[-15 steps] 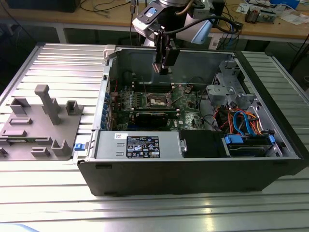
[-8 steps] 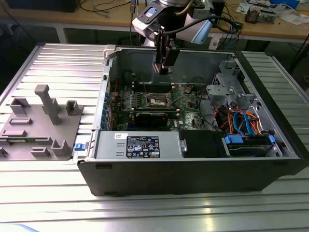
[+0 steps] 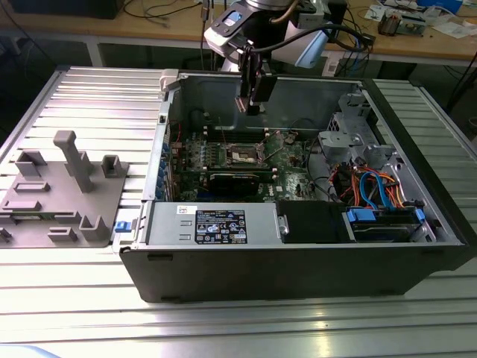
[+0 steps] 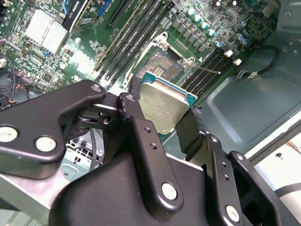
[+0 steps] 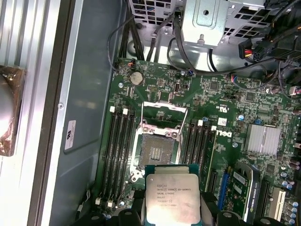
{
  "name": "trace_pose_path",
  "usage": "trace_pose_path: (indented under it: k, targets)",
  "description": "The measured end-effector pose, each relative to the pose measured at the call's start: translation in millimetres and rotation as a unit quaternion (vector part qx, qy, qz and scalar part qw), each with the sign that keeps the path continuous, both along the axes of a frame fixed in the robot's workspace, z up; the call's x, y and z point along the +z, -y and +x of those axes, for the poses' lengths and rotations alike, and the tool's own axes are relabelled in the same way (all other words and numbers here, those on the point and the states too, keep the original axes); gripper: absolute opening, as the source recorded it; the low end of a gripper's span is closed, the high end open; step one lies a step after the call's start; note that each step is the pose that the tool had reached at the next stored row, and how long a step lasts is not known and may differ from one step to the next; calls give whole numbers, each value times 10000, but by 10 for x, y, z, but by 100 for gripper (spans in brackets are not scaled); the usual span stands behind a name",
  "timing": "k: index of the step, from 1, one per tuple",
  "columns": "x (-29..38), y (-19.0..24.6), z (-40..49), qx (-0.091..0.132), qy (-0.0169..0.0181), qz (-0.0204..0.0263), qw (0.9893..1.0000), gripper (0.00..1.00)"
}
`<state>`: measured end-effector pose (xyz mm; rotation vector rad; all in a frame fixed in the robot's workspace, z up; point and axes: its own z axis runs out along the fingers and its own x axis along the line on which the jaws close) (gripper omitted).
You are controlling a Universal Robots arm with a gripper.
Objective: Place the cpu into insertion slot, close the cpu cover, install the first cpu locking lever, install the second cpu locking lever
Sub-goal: 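Place the cpu into insertion slot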
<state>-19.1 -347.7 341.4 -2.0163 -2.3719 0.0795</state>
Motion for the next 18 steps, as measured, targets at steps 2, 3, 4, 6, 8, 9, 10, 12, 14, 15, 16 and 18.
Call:
trace_pose_path:
  k: [2, 3, 4, 6, 8, 9, 10, 12, 14, 15, 16, 18]
  targets:
    - [0, 0, 0, -20, 0, 0, 10000, 54]
    - [0, 0, 0, -21, 0, 0, 10000, 54]
    - [0, 0, 0, -23, 0, 0, 10000, 54]
    - [0, 0, 0, -32, 0, 0, 10000, 54]
    - [0, 0, 0, -41, 0, 0, 10000, 54]
    - [0, 0, 0, -46, 0, 0, 10000, 54]
    - [-1, 0, 0, -53, 0, 0, 10000, 54]
    - [-1, 0, 0, -65, 0, 0, 10000, 54]
    - [-1, 0, 0, -74, 0, 0, 10000, 54]
    - [-1, 0, 0, -78, 0, 0, 10000, 54]
    - [-1, 0, 0, -84, 0, 0, 10000, 54]
    - [-1, 0, 0, -92, 0, 0, 10000, 54]
